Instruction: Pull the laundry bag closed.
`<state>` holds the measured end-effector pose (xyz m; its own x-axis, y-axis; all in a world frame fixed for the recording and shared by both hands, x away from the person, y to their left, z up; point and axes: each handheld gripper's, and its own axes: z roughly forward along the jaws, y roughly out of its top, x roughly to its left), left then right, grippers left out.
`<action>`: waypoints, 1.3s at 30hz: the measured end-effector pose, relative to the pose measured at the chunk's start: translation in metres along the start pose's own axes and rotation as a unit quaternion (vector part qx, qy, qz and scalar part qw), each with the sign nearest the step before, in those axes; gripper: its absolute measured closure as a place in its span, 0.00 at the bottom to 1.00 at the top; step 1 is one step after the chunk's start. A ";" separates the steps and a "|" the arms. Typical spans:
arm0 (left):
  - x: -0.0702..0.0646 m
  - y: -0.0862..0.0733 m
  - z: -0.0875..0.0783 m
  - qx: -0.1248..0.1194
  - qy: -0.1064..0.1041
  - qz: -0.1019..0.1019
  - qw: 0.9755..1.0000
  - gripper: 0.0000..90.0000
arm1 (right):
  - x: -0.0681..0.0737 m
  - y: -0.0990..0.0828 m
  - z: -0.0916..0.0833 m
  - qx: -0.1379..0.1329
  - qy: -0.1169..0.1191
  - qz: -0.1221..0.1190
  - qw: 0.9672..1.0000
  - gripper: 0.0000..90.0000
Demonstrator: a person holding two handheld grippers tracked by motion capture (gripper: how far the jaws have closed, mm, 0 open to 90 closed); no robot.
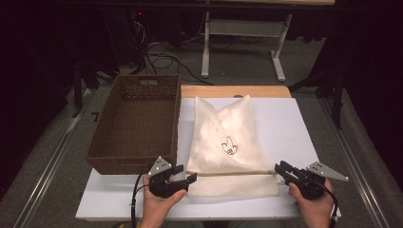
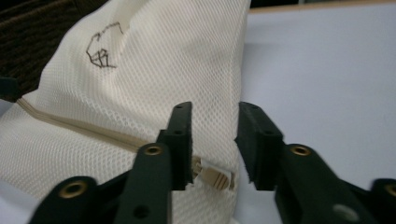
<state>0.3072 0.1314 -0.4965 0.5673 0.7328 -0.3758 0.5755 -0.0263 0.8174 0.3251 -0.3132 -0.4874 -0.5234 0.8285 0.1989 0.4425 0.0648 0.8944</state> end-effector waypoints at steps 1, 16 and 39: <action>0.000 0.000 -0.001 -0.001 -0.004 0.000 1.000 0.24 | 0.000 0.001 0.000 0.000 0.001 -0.002 1.000 0.69; 0.001 0.002 -0.018 -0.009 -0.016 0.032 0.999 0.01 | -0.004 0.007 -0.012 0.016 -0.025 -0.044 0.999 0.18; 0.036 -0.006 -0.086 -0.035 0.003 0.048 0.998 0.01 | -0.030 0.006 -0.033 0.004 -0.046 -0.035 0.998 0.17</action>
<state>0.2740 0.2164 -0.4774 0.6149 0.7327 -0.2917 0.4751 -0.0489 0.8786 0.3193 -0.3565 -0.4752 -0.4840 0.8697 0.0972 0.4130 0.1291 0.9016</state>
